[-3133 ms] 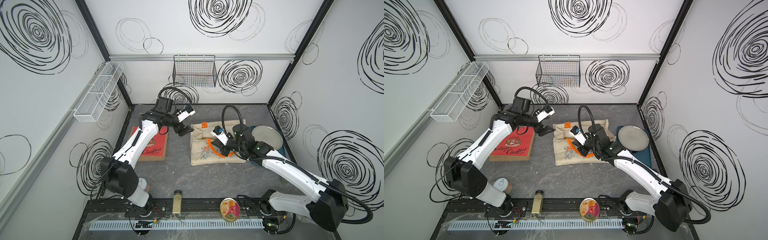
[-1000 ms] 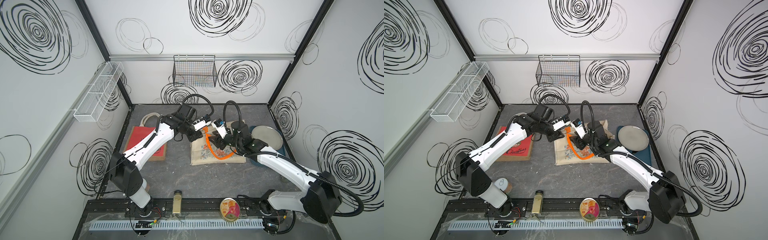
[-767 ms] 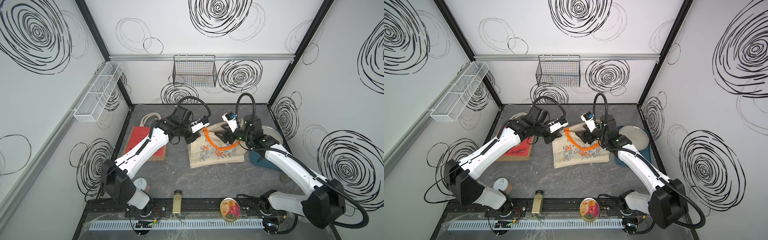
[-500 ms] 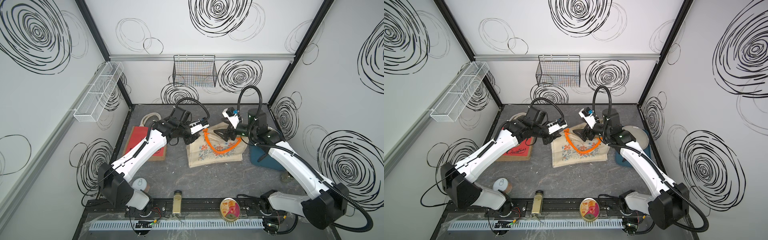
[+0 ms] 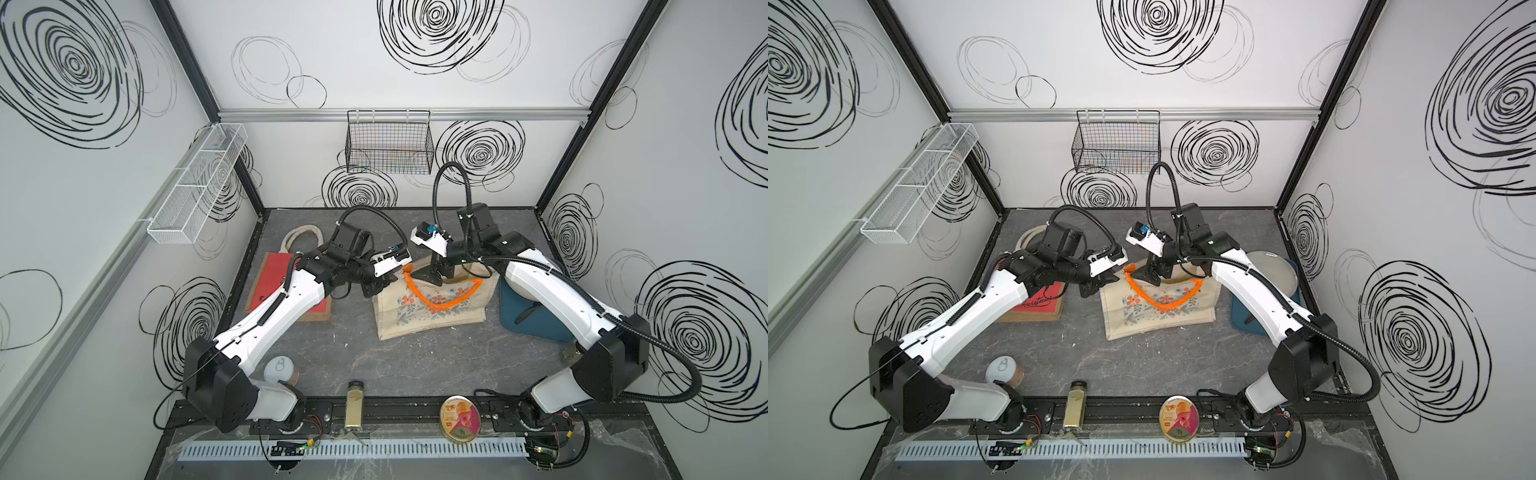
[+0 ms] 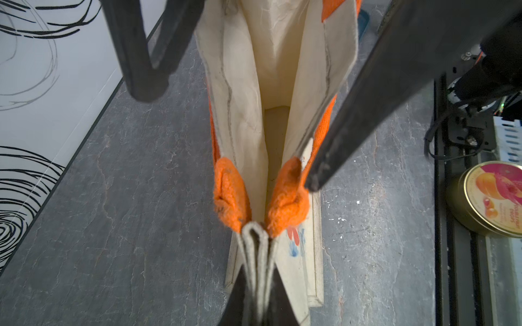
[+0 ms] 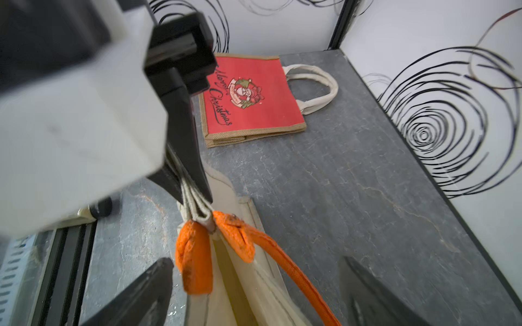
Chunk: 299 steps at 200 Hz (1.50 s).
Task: Put away the canvas bag
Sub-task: Press the canvas bag at the center of the board.
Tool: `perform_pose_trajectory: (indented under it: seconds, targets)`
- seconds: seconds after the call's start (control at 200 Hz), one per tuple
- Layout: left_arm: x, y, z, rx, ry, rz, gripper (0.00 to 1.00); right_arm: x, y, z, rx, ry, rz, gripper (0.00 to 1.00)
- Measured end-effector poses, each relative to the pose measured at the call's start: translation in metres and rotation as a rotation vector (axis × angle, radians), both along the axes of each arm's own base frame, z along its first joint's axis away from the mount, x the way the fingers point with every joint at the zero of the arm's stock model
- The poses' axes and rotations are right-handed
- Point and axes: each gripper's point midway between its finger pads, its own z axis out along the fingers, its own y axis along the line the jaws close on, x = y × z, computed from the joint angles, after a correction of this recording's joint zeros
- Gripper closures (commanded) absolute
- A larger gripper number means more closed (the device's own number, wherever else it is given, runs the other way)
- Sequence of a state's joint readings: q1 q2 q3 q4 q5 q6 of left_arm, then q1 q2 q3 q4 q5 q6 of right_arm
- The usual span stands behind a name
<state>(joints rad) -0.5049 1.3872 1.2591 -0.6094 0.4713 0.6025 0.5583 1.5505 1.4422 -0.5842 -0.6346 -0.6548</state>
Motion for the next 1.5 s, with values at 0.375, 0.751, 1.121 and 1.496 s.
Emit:
perform_pose_trajectory:
  seconds: [0.375,0.751,1.121,1.496]
  targets:
    - [-0.005,0.008,-0.001,-0.007,-0.026,0.019,1.00,-0.002,0.008,-0.023,-0.108,0.048,0.060,0.83]
    - [-0.001,0.009,0.000,-0.008,-0.048,0.030,1.00,0.010,-0.001,-0.031,-0.209,0.032,0.007,0.33]
    - [-0.001,0.011,0.004,-0.014,-0.058,0.034,1.00,0.025,-0.026,-0.043,-0.286,-0.003,-0.068,1.00]
    - [0.001,0.011,0.004,-0.021,-0.067,0.036,1.00,0.036,-0.050,-0.047,-0.340,-0.026,-0.154,0.50]
